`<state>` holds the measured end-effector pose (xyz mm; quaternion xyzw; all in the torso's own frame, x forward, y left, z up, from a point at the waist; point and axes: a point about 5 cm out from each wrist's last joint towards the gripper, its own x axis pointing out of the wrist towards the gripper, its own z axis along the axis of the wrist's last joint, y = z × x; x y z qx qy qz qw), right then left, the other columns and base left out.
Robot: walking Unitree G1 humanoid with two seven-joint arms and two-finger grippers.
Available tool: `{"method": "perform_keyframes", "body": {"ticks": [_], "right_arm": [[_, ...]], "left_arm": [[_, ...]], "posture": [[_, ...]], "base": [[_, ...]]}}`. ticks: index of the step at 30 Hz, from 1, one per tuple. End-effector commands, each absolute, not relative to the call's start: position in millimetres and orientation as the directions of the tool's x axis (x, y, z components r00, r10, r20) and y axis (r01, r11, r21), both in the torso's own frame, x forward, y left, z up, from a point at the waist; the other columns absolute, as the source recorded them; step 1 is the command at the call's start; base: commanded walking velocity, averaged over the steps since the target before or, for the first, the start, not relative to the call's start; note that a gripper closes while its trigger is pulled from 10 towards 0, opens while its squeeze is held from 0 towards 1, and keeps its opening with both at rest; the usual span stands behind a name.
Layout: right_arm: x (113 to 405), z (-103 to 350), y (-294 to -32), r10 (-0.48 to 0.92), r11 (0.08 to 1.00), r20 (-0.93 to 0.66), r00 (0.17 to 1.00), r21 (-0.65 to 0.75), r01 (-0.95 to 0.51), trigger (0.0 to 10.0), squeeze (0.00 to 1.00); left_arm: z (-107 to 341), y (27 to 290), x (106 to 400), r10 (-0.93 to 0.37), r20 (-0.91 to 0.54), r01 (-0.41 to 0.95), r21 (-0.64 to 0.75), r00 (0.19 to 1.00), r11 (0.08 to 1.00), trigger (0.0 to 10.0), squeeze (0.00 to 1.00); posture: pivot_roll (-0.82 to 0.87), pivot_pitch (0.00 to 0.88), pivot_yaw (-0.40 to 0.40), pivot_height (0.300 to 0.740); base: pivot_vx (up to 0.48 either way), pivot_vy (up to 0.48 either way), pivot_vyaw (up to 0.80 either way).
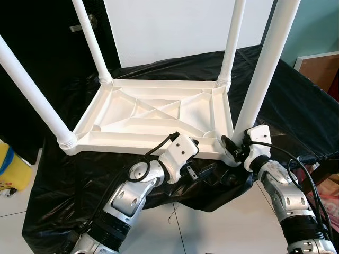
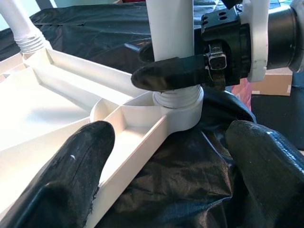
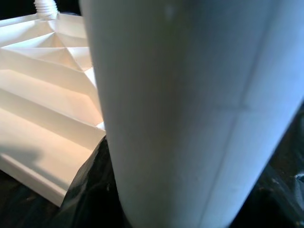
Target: Building children table
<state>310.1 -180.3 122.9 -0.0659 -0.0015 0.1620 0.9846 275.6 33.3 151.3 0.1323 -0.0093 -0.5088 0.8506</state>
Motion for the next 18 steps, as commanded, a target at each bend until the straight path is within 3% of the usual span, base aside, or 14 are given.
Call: {"method": "perform_keyframes", "body": {"ticks": [1,15,17,18], "right_arm": [[305,103,-174,0.309,0.939,-0.112,0.944,-0.12,-0.322,10.0,0.0],[305,100,-161,0.05,0.997,-0.081,0.995,-0.059,-0.055,10.0,0.0],[304,101,-157,-0.083,0.997,-0.076,0.994,0.005,0.083,10.0,0.0],[304,101,-157,-0.083,0.997,-0.076,0.994,0.005,0.083,10.0,0.0]], "left_arm": [[150,34,276,-0.87,-0.134,0.867,0.244,0.474,0.435,10.0,0.0],[149,36,275,-0.869,-0.138,0.866,0.244,0.476,0.436,10.0,0.0],[149,36,275,-0.867,-0.137,0.865,0.244,0.479,0.439,10.0,0.0],[149,36,275,-0.867,-0.137,0.865,0.244,0.479,0.439,10.0,0.0]], "posture": [[-0.19,0.024,0.012,0.74],[-0.18,0.028,0.007,0.74],[-0.17,0.032,0.001,0.74],[-0.17,0.032,0.001,0.74]], "base": [[0.0,0.0,0.0],[0.0,0.0,0.0],[0.0,0.0,0.0],[0.0,0.0,0.0]]}}
